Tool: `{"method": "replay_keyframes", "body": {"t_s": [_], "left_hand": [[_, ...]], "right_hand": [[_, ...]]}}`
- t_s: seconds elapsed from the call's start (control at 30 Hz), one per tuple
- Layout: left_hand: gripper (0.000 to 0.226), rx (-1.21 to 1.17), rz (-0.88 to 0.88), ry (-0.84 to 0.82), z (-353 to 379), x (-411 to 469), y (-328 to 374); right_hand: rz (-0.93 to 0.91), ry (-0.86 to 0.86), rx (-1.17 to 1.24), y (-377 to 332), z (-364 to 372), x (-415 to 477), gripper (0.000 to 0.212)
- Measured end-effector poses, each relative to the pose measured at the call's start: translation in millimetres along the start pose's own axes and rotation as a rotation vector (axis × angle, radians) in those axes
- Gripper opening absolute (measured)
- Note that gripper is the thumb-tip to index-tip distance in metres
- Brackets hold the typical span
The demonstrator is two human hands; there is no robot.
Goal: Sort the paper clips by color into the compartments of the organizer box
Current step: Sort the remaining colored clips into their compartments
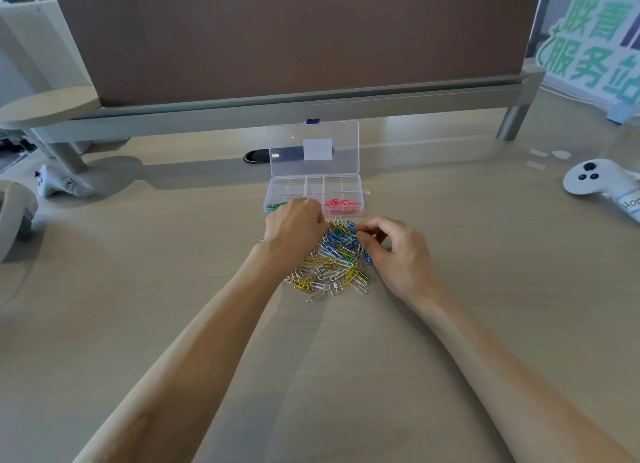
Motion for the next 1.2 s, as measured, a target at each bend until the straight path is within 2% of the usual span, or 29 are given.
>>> {"method": "replay_keyframes", "body": {"t_s": [0.2, 0.33, 0.47, 0.6, 0.8, 0.97, 1.07, 1.2], "left_hand": [[0.019, 0.102, 0.068, 0.035, -1.6, -3.6, -1.0], [0.023, 0.026, 0.095, 0.052, -4.0, -10.7, -11.1], [0.015, -0.137, 0.155, -0.088, -11.8, -21.7, -12.1], [0.010, -0.167, 0.254, -0.152, -11.2, -33.5, -3.5], [0.014, -0.113, 0.344, -0.092, -14.8, -35.8, 1.3], [0.016, -0.170, 0.379, -0.002, -11.5, -28.2, -3.9], [0.023, -0.107, 0.356, 0.063, -3.6, -21.1, -10.0], [0.023, -0.037, 0.311, 0.032, 7.2, -15.5, -9.3]], "right_hand": [[0.011, 0.008, -0.003, -0.7, -0.7, 0.1, 0.009], [0.000, 0.013, -0.008, -2.2, -1.1, -0.8, 0.010], [-0.009, 0.001, -0.010, -2.9, 0.0, -0.4, 0.011], [-0.026, -0.066, -0.014, -3.7, 3.8, -0.7, 0.015], [-0.007, -0.090, -0.012, -1.4, 4.7, -0.2, 0.011], [-0.004, -0.045, -0.058, -2.5, 2.9, -0.8, 0.009], [0.011, 0.016, -0.043, -2.6, -0.9, -0.5, 0.008], [0.033, 0.026, -0.022, -2.5, -3.0, -1.4, 0.009]]}}
Point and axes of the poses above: each hand's wrist, its own x-axis towards the middle knuckle, its own z-axis out of the palm, y = z × x, the point moved 3 cm from there along x, towards the middle knuckle, and after that the axes turned 5 degrees about -y, right-handed, at the moved point
